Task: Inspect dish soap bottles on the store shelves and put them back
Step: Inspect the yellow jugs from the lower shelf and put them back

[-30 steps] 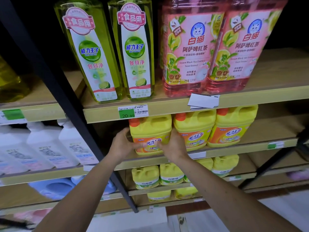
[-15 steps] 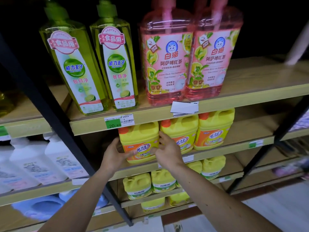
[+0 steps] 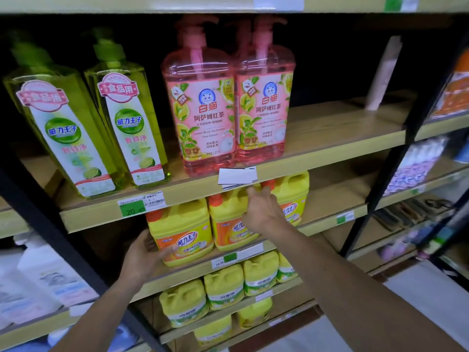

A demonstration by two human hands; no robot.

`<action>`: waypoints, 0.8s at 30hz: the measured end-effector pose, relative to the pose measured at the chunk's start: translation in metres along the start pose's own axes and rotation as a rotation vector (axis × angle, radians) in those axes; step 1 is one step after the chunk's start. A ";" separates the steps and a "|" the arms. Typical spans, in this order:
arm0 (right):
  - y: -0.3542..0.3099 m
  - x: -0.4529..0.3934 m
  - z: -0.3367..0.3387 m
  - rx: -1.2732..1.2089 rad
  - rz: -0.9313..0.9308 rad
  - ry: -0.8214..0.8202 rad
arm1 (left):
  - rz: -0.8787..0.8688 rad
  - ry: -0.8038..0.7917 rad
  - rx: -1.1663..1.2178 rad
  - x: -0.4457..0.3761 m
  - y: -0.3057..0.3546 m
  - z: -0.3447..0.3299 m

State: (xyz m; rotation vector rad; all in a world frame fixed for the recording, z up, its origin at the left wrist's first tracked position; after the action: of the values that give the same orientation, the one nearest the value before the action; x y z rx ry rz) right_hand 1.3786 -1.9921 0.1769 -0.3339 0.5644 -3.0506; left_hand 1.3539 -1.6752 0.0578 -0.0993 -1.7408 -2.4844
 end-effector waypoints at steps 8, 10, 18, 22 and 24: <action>-0.001 0.018 -0.002 0.085 -0.043 0.132 | 0.012 0.003 0.010 0.000 0.000 -0.002; 0.003 0.023 0.003 0.178 0.021 0.224 | 0.016 0.000 0.019 -0.001 -0.001 -0.001; 0.024 0.035 -0.021 0.345 0.405 -0.071 | 0.025 -0.007 0.076 0.006 0.003 -0.004; 0.030 0.046 -0.027 0.384 0.513 -0.055 | 0.049 0.089 -0.131 0.029 0.013 -0.021; 0.032 0.052 -0.019 0.381 0.585 -0.056 | -0.049 0.234 -0.296 0.058 0.025 -0.039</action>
State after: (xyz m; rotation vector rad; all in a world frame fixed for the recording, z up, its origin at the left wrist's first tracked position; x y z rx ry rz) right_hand 1.3235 -2.0187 0.1585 -0.1938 0.0470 -2.4929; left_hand 1.2993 -1.7234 0.0741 0.2045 -1.2957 -2.6461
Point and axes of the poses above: each hand's wrist, its own x-axis away from the middle knuckle, its own z-axis out of the back of the hand, y = z × x, the point moved 4 cm from there along -x, towards the middle knuckle, and after that the axes turned 11 degrees about -y, right-handed, at the moved point
